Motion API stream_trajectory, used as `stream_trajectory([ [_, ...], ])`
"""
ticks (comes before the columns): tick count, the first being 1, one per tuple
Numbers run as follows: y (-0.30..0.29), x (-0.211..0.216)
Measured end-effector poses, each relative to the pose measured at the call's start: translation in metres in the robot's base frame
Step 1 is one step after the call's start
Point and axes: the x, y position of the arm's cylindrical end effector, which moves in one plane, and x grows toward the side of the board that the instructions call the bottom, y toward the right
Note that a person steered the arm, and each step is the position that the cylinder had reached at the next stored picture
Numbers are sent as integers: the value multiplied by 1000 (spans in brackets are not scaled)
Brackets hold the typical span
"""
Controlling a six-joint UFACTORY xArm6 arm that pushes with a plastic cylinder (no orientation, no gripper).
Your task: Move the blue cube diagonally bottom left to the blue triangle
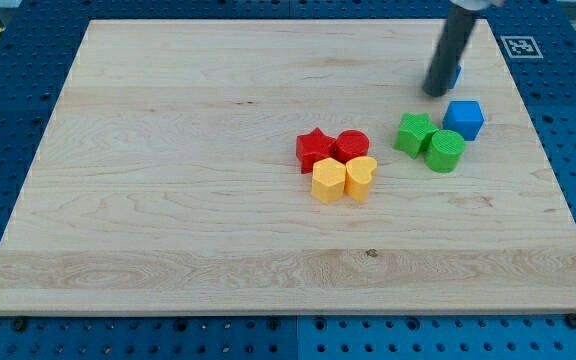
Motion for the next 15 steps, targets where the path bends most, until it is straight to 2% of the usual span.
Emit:
stream_trajectory([
  [1,-4,-2],
  [3,55,-8],
  [7,3,-30],
  [8,48,-30],
  [9,60,-31],
  [11,-8,-37],
  [12,0,-75],
  [13,33,-74],
  [15,46,-45],
])
